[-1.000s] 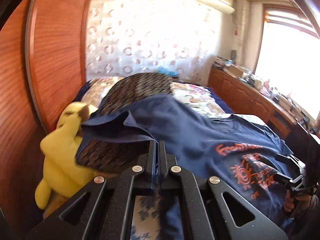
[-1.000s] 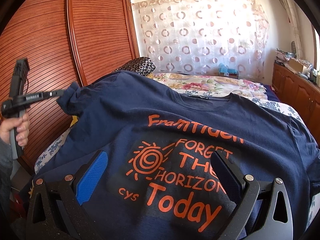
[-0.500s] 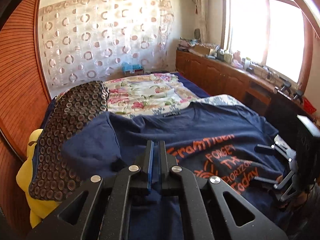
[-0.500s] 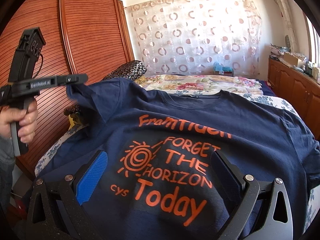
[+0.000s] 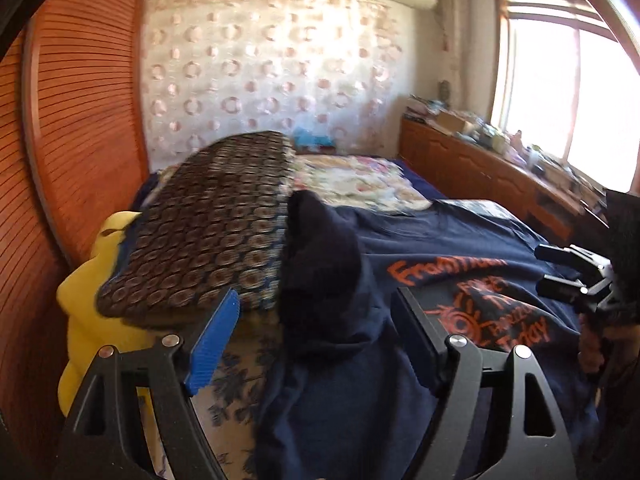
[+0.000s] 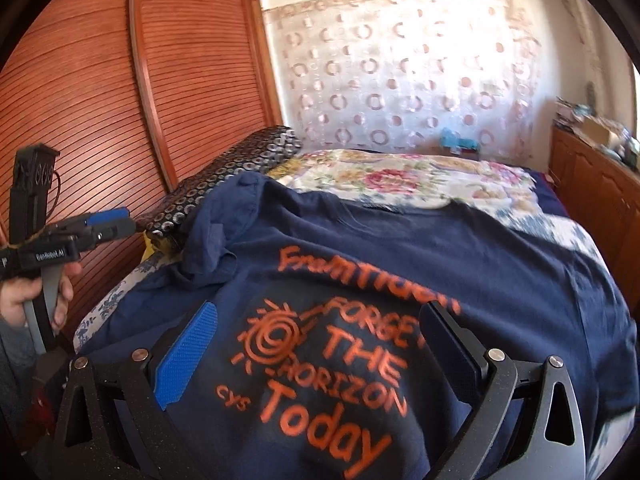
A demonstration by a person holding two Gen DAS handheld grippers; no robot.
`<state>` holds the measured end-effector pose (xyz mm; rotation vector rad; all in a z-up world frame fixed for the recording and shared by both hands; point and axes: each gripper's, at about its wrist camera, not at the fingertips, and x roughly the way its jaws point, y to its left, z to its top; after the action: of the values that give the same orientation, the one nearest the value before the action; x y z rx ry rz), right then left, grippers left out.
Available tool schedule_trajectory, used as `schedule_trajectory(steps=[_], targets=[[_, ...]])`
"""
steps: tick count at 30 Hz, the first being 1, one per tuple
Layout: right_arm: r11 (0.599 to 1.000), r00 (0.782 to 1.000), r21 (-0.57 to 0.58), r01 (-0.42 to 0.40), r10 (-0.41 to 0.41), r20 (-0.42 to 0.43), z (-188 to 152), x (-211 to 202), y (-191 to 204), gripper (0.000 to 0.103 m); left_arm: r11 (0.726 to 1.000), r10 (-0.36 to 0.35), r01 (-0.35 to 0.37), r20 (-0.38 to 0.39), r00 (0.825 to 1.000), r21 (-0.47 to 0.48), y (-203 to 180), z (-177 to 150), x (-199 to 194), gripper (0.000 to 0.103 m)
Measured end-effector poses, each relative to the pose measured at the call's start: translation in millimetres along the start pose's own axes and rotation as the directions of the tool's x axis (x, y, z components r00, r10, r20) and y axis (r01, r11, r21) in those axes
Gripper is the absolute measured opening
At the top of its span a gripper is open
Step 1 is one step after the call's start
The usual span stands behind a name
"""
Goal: Fold small clothes
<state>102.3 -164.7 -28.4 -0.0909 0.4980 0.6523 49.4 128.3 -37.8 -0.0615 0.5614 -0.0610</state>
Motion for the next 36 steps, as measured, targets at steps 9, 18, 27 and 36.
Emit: schedule_trajectory(steps=[9,18,27,36], targets=[[0.978,0.967,-0.072,-0.194,0.178,-0.183,31,93,33,0.074,0.995,0.06,-0.059,0.018,0.998,-0.085,15,-19,-2,0.079],[0.963,0.923,-0.089,-0.254,0.214,-0.32,29,183,64,0.053,0.99,0.118,-0.115,0.042,0.992,-0.081,16,-29,-6,0.079],[0.936,0.905,-0.169,-0.308,0.233,-0.356,27,193,89,0.017,0.984,0.13,-0.117,0.087,0.988,-0.135,13,-28,-6,0.079],[0.935,0.921,-0.108,-0.337,0.304,-0.242,31,140,77,0.005,0.978,0.155,-0.145,0.053,0.987,-0.148,15,-32,-2,0.079]])
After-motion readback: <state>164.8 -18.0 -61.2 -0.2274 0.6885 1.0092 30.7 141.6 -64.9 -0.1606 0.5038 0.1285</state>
